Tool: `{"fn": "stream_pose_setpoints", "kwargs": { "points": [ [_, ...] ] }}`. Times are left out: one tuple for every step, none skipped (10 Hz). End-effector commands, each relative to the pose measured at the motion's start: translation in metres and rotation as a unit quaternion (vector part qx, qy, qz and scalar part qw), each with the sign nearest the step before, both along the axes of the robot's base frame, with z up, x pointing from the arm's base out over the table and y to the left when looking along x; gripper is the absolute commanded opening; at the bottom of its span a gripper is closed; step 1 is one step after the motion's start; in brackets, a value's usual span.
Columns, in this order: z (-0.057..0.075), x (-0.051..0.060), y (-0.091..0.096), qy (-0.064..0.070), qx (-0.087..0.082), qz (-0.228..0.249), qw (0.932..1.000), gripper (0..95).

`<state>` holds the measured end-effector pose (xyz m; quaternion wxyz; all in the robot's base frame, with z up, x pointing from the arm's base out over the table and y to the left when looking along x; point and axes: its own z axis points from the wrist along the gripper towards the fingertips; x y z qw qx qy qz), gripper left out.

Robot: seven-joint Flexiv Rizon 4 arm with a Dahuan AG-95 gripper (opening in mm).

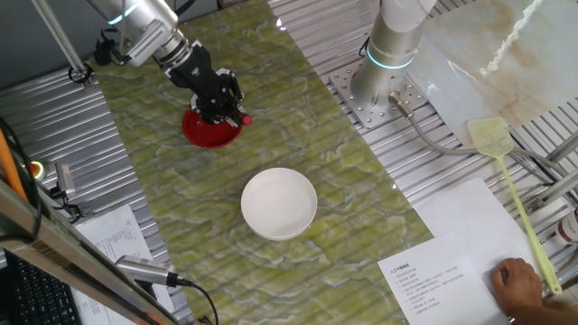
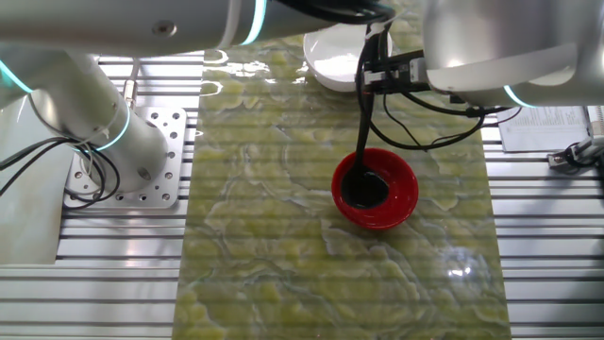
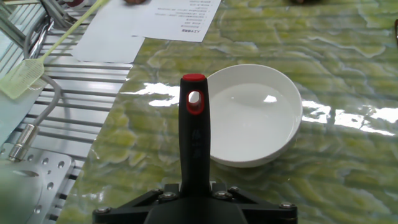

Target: Scoop water with a large spoon from one bowl to another

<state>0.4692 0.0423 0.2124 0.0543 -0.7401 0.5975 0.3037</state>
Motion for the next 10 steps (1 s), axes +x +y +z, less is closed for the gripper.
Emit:
{"fn": "stream_pose_setpoints", "kwargs": {
  "points": [
    [0.0001,0.0010,0.0003,0.003,0.000,0.001,1.0000,0.0],
    [0.0000,0.0010,0.0003,0.005,0.000,0.001,1.0000,0.0],
    [0.0000,0.0011,0.0005,0.007,-0.001,0.001,1.0000,0.0],
    [0.0000,0.0011,0.0005,0.010,-0.001,0.002,1.0000,0.0],
    [-0.0001,0.0011,0.0005,0.012,-0.003,0.003,0.9999,0.0],
    [-0.0001,0.0011,0.0005,0.014,-0.004,0.003,0.9999,0.0],
    [-0.0002,0.0011,0.0007,0.016,-0.005,0.003,0.9999,0.0],
    [-0.0002,0.0011,0.0007,0.016,-0.004,0.004,0.9999,0.0],
    [-0.0002,0.0011,0.0007,0.016,-0.004,0.003,0.9999,0.0],
    [-0.0002,0.0012,0.0007,0.017,-0.004,0.003,0.9998,0.0]
  ]
}}
